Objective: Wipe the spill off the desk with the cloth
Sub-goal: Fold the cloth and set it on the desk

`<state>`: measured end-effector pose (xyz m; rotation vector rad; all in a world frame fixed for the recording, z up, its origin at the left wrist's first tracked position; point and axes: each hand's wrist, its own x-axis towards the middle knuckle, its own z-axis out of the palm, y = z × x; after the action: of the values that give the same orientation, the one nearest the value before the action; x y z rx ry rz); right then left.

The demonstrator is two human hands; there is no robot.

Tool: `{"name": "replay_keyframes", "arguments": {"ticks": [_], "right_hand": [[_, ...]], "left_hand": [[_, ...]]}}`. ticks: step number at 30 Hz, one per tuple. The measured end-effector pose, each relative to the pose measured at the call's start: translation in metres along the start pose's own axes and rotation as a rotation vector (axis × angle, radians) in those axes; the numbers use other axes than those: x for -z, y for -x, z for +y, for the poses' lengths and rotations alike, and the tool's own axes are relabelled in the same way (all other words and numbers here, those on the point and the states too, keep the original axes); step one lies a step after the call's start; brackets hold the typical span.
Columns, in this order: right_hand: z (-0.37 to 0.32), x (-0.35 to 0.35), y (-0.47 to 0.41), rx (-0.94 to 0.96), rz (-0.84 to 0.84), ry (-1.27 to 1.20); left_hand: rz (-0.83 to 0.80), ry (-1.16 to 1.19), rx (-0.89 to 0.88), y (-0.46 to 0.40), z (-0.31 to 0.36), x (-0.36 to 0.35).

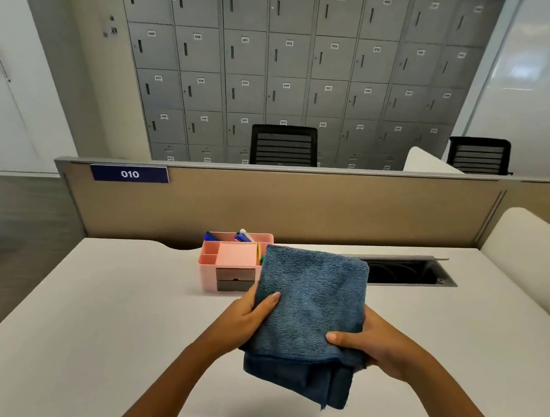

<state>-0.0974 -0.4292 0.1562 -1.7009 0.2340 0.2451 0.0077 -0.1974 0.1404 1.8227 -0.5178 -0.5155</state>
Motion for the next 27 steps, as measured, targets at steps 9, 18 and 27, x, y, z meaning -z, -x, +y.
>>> {"name": "replay_keyframes", "arguments": {"ticks": [9, 18, 27], "right_hand": [[0.045, 0.124, 0.016, 0.01, 0.065, -0.047], [0.102, 0.273, 0.043, -0.077, 0.119, -0.068], [0.154, 0.402, 0.026, -0.282, 0.123, -0.017]], "left_hand": [[0.029, -0.083, -0.042, -0.054, 0.021, -0.123], [-0.003, 0.059, 0.044, -0.114, 0.035, -0.272], [-0.163, 0.184, 0.279, -0.18, 0.03, -0.384]]}}
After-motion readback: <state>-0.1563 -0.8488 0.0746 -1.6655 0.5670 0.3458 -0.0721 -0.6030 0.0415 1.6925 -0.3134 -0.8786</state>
